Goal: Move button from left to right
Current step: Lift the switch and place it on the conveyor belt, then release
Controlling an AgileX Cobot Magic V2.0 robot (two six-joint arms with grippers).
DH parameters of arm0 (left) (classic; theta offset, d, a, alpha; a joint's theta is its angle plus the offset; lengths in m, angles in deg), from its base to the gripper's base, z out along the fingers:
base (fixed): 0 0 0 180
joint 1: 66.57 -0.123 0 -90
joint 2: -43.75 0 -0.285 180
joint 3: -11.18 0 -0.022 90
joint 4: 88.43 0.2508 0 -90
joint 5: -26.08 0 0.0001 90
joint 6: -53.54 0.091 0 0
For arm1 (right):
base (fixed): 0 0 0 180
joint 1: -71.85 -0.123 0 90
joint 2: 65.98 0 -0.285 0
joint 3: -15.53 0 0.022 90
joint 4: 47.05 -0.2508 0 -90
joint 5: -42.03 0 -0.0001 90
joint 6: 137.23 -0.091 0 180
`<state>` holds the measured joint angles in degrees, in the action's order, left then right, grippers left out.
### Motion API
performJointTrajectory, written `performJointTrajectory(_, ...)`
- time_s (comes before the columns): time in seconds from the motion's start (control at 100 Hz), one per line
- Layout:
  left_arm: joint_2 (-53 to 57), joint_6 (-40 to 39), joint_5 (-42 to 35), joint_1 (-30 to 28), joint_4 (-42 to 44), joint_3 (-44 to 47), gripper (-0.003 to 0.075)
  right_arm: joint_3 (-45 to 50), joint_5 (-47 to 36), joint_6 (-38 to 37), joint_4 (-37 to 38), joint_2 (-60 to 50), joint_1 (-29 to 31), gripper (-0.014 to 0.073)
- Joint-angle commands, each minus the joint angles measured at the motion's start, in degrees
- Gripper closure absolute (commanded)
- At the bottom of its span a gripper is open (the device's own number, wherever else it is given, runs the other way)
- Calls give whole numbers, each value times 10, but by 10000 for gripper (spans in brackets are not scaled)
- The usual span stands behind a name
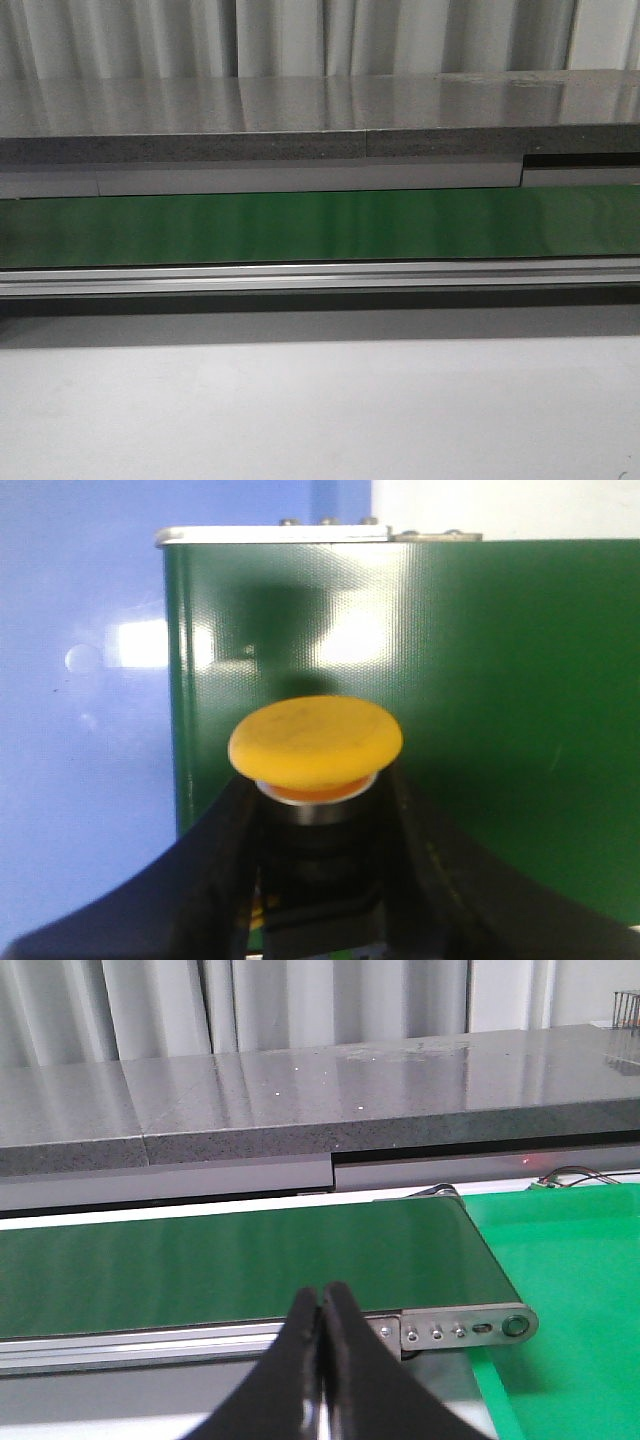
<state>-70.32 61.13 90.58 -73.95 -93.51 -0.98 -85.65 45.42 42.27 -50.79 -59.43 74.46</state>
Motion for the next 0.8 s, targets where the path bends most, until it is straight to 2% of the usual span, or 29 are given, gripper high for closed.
performJointTrajectory(0.0,15,-1,-10,15,-2,-18,660,-10,-43,5,6,11,2,660)
performJointTrajectory(0.2,-9,-1,-3,18,3,-17,652,-10,-42,5,6,11,2,660)
performJointTrajectory(0.3,-11,-1,-2,18,7,-17,605,-10,-42,5,6,11,2,660)
performJointTrajectory(0.39,-11,-1,0,18,9,-17,504,-10,-42,5,6,11,2,660)
performJointTrajectory(0.56,-11,-1,5,18,10,-17,224,-10,-42,5,6,11,2,660)
performJointTrajectory(0.61,-11,-1,6,18,10,-17,162,-10,-42,5,6,11,2,660)
performJointTrajectory(0.68,-9,-1,10,18,10,-17,114,-10,-42,5,6,11,2,660)
performJointTrajectory(0.79,7,11,14,18,-10,-17,108,-10,-42,5,6,11,2,660)
